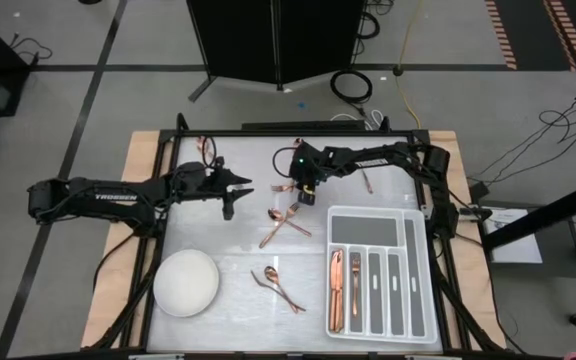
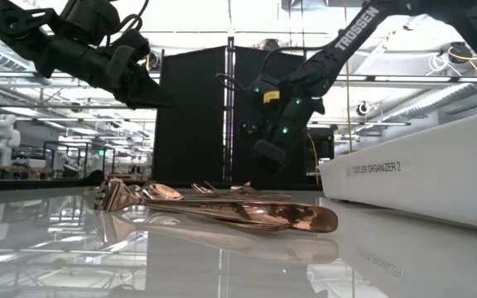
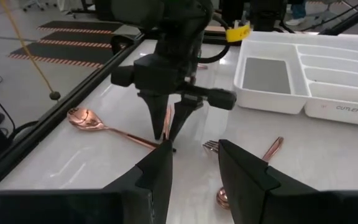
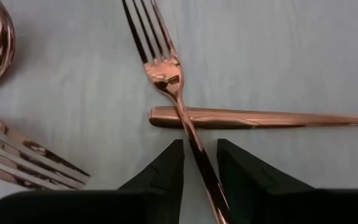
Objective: Sort silverware
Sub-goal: Put the brown fork in the white silverware organizer
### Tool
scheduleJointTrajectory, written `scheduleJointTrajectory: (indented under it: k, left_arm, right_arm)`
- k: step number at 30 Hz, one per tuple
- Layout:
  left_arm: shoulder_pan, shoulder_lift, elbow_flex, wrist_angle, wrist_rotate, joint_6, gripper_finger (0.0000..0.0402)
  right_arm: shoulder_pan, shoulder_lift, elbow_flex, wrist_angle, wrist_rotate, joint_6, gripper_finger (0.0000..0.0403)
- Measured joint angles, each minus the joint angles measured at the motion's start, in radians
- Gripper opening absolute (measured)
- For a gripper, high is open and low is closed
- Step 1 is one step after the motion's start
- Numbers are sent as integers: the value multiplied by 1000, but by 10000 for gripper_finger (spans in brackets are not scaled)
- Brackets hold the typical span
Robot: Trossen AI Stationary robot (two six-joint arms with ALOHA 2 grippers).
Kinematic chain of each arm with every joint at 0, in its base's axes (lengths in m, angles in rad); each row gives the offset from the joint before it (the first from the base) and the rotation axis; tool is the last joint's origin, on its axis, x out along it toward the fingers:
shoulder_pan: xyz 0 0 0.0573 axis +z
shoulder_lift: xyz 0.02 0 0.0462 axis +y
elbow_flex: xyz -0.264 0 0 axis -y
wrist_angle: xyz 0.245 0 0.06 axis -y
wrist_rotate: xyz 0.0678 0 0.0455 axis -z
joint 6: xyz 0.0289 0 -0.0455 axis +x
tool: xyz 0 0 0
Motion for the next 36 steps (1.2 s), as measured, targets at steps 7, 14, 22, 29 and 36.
scheduleJointTrajectory:
  k: [7,14,22,29,36]
  left_arm:
    - [0,0,0,0,0,0,130]
    - [0,0,0,0,0,0,130]
    - [0,0,0,0,0,0,130]
    - [0,0,0,5,8,0,130]
    - [0,0,0,5,8,0,130]
  right_arm:
    - [2,29,1,3,6,14,30]
    - [4,-25,-6,-4,36,46,9]
    - [1,-129,-9,-11,42,142,2]
    - [1,-239,-8,-15,40,368,1]
    - [79,-356,-7,-235,124,797,1]
